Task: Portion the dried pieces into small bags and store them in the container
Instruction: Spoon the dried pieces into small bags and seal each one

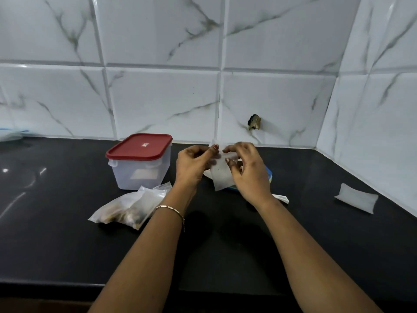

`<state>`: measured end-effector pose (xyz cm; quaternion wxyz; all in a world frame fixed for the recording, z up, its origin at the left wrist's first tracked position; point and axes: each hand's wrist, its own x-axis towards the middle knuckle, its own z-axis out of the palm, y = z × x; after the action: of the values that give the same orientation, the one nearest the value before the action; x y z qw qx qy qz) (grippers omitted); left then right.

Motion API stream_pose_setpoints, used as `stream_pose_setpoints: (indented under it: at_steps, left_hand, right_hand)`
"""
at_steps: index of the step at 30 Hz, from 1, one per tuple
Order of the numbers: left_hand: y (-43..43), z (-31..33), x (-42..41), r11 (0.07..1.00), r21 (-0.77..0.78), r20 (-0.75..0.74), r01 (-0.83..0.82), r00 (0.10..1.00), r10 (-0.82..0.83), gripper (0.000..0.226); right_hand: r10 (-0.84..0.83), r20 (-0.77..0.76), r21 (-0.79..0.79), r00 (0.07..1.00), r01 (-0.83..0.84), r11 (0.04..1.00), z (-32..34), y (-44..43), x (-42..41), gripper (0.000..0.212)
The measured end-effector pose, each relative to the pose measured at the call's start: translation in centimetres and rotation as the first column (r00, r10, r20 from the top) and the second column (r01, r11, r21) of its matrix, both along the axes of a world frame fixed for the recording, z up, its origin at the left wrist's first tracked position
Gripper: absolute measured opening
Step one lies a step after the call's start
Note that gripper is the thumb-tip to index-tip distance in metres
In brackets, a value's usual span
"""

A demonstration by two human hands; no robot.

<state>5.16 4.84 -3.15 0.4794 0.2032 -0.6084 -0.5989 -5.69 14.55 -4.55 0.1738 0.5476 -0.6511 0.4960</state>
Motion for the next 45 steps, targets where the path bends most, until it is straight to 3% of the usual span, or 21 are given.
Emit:
stream_pose_setpoints:
  at_steps: [5,9,17,22,27,33,39,42,45]
  left_hand:
    - [0.1,0.2,0.4,1.0,-0.011,0.032,-0.001,0.999,0.001,0.009]
    - [0.0,0.1,0.4,0.999,-0.054,0.067,-0.007,0.998,0.01,0.019]
    - [0.3,0.5,0.7,0.996,-0.078,0.148,-0.035,0.988,0.046,0.01]
    - [0.3,1.0,1.2,1.0,-0.026,0.156,0.009,0.988,-0.005,0.025]
    - [0.1,0.9,1.2,0.998,-0.068,0.136,0.007,0.991,0.002,0.034]
    - [-0.4,0.9,1.1,0.984,-0.064,0.034,-0.167,0.985,0.17,0.036]
    - [-0.1,0.9,1.2,0.964,-0.115,-0.067,-0.241,0.97,0.235,0.031]
    - [0.4,0.9,1.0,0.949,-0.204,-0.085,-0.24,0.97,0.227,0.03]
    - [0.7,0.7,0.8,0.931,-0.298,-0.078,-0.21,0.978,0.195,0.031]
  right_hand:
    - [-0.022,-0.099,0.002,0.995,0.022,1.0,0.2,0.0,0.2,0.015]
    - [-0.063,-0.138,0.032,0.988,0.068,0.997,0.3,-0.1,-0.1,0.015]
    - [-0.224,-0.33,-0.075,0.917,0.211,0.975,1.0,0.2,0.2,0.008]
    - [-0.247,-0.363,-0.097,0.898,0.227,0.969,1.1,0.5,0.2,0.01]
    - [-0.219,-0.375,-0.053,0.901,0.215,0.975,1.2,0.6,0.2,0.011]
    - [-0.134,-0.354,0.073,0.925,0.17,0.983,1.1,0.4,0.6,0.008]
    - [-0.026,-0.273,0.183,0.962,0.079,0.98,1.4,0.7,0.8,0.008]
    - [-0.029,-0.224,0.15,0.974,0.064,0.987,1.2,0.6,1.0,0.02]
    - [-0.138,-0.188,0.048,0.973,0.149,0.988,1.1,0.7,1.0,0.024]
